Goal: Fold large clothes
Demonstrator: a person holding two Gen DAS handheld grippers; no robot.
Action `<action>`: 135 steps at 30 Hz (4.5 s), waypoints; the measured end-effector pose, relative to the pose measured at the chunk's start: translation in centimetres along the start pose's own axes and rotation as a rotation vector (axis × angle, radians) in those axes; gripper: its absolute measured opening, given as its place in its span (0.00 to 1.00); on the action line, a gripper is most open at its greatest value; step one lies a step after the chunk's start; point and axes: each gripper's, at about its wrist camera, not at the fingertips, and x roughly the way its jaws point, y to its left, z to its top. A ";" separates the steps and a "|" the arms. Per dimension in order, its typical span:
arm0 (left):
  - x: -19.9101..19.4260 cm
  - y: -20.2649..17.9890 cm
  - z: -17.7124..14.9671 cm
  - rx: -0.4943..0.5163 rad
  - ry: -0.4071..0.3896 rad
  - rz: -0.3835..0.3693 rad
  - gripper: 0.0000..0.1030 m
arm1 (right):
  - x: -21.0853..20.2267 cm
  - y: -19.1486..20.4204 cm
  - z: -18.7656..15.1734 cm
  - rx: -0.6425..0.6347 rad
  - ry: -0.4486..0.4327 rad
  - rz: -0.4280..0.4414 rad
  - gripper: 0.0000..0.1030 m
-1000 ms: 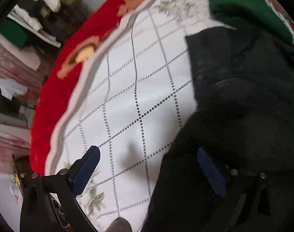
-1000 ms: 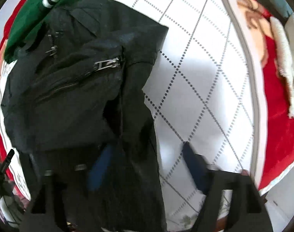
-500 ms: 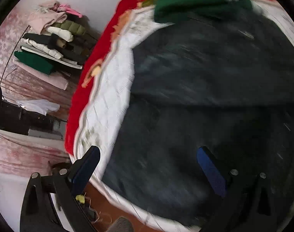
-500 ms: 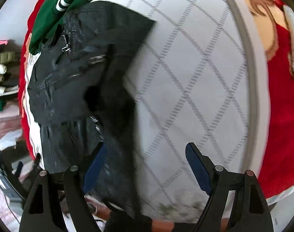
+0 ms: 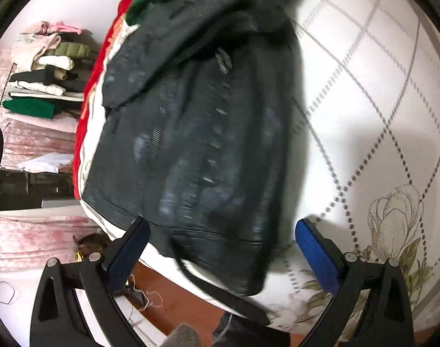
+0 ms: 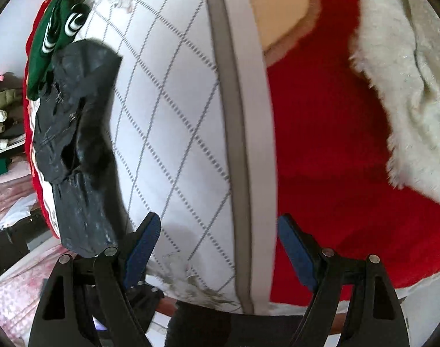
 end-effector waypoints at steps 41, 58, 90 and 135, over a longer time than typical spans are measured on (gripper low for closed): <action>3.9 29.8 1.7 -0.448 -0.130 -0.570 0.15 | 1.9 42.3 1.7 -0.391 -0.134 0.177 0.19; 19.7 44.2 -1.2 -0.765 -0.001 -0.727 0.94 | 17.5 58.6 2.2 -0.506 0.061 0.168 0.75; 15.1 37.4 5.9 -0.403 -0.025 -0.383 0.98 | 5.1 17.1 -3.7 0.177 -0.153 0.036 0.30; 16.0 35.2 5.0 -0.668 0.097 -0.547 1.00 | 16.6 40.3 4.0 -0.462 0.188 -0.143 0.00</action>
